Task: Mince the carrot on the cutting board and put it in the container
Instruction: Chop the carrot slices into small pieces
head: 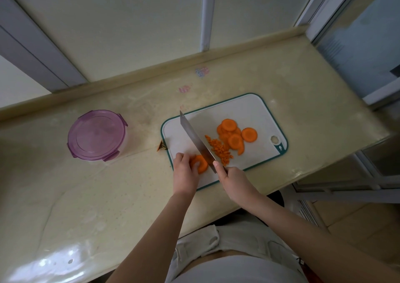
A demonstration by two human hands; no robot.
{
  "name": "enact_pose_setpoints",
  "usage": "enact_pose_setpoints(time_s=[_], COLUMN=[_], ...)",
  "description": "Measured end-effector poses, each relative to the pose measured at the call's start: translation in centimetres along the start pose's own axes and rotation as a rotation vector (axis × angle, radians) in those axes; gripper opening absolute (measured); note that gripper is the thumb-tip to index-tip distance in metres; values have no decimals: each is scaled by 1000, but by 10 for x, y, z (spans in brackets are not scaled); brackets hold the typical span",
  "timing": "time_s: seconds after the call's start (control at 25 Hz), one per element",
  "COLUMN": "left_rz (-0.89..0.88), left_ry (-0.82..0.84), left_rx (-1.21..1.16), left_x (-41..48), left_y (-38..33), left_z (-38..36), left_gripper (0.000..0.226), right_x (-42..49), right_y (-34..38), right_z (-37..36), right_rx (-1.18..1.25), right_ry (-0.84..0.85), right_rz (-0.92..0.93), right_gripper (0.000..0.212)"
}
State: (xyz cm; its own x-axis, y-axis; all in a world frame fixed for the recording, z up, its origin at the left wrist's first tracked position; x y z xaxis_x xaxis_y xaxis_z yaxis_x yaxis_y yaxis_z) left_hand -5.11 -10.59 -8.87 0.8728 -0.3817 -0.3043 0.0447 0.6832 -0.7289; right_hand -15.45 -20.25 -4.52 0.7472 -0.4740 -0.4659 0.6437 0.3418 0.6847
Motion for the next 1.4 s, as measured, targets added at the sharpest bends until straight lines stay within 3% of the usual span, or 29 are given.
enact_pose_setpoints(time_s=[0.36, 0.56, 0.92, 1.12, 1.4], left_rz=[-61, -73, -118, -92, -98], left_ry=[3, 2, -53, -50, -51], left_rx=[48, 50, 148, 162, 166], left_x=[4, 4, 4, 3, 3], left_y=[4, 4, 6, 4, 5], left_z=[-2, -2, -1, -1, -1], left_gripper=[16, 16, 17, 21, 15], right_x=[7, 10, 17, 11, -6], right_y=[0, -3, -10, -8, 1], right_z=[-10, -13, -3, -1, -3], right_rx=[-30, -104, 50, 170, 68], right_ry=[83, 7, 47, -43, 13], right_rz=[-23, 12, -18, -35, -3], right_gripper=[44, 56, 59, 57, 58])
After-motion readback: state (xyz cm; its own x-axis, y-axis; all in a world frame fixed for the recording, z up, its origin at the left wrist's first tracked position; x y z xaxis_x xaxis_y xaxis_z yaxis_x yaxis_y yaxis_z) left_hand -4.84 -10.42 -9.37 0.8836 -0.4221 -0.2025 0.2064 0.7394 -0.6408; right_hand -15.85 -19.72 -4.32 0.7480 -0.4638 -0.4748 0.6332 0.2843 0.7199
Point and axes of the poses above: each hand's wrist, its own x-axis towards the middle knuckle, its own z-axis out of the back of the hand, y = z × x, the point moved 4 cm from there along x, towards the middle knuckle, and after that the axes turned 6 degrees about z, right-handed, at the moved point
